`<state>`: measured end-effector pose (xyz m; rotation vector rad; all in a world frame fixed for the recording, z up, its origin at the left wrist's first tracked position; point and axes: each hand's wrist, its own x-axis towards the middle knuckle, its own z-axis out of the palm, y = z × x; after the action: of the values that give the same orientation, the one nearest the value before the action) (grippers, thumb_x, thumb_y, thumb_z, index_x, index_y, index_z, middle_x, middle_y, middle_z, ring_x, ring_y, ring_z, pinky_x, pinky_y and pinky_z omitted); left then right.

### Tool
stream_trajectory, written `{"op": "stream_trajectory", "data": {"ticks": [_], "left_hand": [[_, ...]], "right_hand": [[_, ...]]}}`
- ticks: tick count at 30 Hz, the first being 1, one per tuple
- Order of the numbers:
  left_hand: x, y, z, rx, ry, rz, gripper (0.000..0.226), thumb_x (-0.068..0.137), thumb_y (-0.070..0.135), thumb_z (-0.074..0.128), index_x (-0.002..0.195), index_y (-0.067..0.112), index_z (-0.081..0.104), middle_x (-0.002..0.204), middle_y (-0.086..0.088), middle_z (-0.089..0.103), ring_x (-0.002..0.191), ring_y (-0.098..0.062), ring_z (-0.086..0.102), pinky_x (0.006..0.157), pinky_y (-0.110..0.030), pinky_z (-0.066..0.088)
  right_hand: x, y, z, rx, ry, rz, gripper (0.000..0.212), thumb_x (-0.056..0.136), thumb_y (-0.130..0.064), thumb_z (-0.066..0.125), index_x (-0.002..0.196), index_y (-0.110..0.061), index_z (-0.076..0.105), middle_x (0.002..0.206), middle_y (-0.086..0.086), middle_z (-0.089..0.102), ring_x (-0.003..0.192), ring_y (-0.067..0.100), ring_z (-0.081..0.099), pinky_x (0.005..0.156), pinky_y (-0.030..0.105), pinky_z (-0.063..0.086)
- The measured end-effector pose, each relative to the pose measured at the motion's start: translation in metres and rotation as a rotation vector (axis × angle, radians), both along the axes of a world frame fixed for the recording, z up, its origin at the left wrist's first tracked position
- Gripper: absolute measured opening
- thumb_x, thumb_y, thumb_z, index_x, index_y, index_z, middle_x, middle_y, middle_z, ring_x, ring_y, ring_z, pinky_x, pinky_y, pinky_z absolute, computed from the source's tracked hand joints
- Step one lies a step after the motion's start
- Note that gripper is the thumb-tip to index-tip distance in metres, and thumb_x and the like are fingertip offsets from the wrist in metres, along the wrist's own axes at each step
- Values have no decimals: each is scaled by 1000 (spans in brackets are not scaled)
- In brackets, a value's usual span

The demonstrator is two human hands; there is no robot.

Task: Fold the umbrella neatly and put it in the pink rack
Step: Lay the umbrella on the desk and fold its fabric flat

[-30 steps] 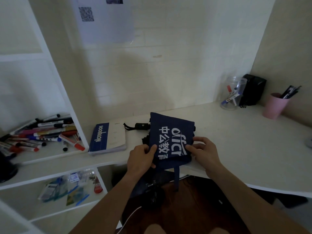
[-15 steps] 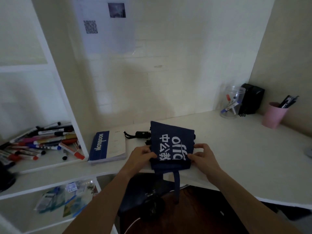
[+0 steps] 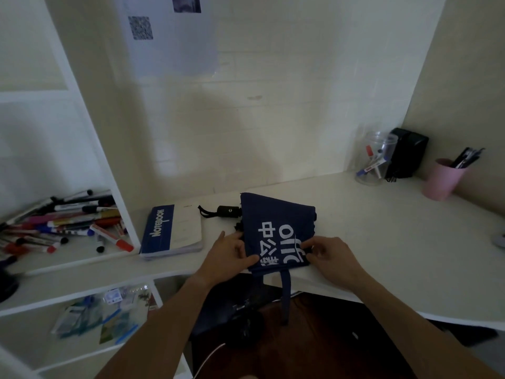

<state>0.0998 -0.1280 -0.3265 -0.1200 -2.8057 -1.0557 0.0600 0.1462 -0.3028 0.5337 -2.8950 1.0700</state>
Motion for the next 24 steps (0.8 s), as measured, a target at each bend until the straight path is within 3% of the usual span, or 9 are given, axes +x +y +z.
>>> {"op": "stream_trajectory", "data": {"ticks": [3, 7, 9, 11, 12, 14, 18, 21, 24], "left_hand": [[3, -1, -4, -7, 92, -32, 34, 84, 43, 73, 101, 29, 47, 109, 12, 61, 100, -13, 57, 108, -44, 42], [3, 0, -8, -153, 89, -106, 68, 90, 59, 54, 153, 46, 30, 152, 2, 44, 132, -14, 43, 116, -39, 36], [0, 0, -13, -248, 71, -79, 72, 89, 66, 41, 156, 45, 29, 155, -7, 39, 135, -23, 44, 116, -41, 38], [-2, 1, -14, -319, 57, -68, 74, 89, 68, 36, 157, 39, 31, 156, -10, 38, 134, -27, 45, 115, -41, 39], [0, 1, -13, -353, 53, -66, 76, 89, 69, 33, 157, 36, 31, 157, -10, 37, 134, -27, 45, 116, -42, 38], [2, -3, -10, -447, 35, -82, 84, 88, 77, 23, 159, 32, 30, 161, -10, 30, 142, -28, 39, 123, -43, 27], [4, -8, -2, -556, -2, -123, 97, 82, 85, 3, 162, 31, 19, 167, -7, 18, 152, -21, 24, 127, -40, 5], [1, -11, -5, -588, 55, -138, 82, 93, 76, 26, 159, 28, 29, 160, -12, 24, 144, -26, 35, 125, -44, 23], [-6, -2, 4, -547, 246, -104, 67, 94, 63, 42, 135, 15, 63, 145, -15, 38, 132, -29, 42, 111, -47, 42]], "right_hand": [[-2, 2, -4, 83, -3, 15, 25, 91, -14, 62, 111, -24, 74, 79, -5, 70, 75, 15, 65, 70, 22, 47], [-6, -9, 10, 337, 105, 3, 23, 90, -30, 60, 110, -31, 71, 100, -2, 62, 102, 23, 57, 85, 32, 50], [-6, -21, 16, 308, 416, 10, 19, 90, -33, 59, 104, -28, 70, 103, -1, 59, 98, 20, 52, 78, 29, 46], [-5, -33, 13, 288, 555, 137, 29, 96, -33, 54, 121, -23, 66, 118, 2, 61, 109, 22, 54, 88, 32, 49], [-8, -36, 7, 338, 496, 219, 41, 100, -38, 47, 137, -23, 56, 136, 4, 56, 126, 25, 50, 101, 37, 46], [-13, -30, -10, 507, 276, 300, 64, 102, -57, 24, 157, -25, 22, 166, 0, 20, 154, 21, 14, 123, 39, 23], [-22, -6, -26, 627, 144, 310, 80, 90, -75, 7, 156, -34, -13, 162, -13, -21, 150, 4, -18, 124, 32, -5], [-26, -3, -27, 652, 83, 322, 80, 90, -77, 9, 155, -38, -17, 161, -15, -26, 148, 2, -21, 123, 33, -7], [-26, -4, -28, 647, 90, 314, 82, 87, -78, 6, 155, -38, -15, 164, -13, -23, 150, 3, -19, 125, 34, -5]]}}
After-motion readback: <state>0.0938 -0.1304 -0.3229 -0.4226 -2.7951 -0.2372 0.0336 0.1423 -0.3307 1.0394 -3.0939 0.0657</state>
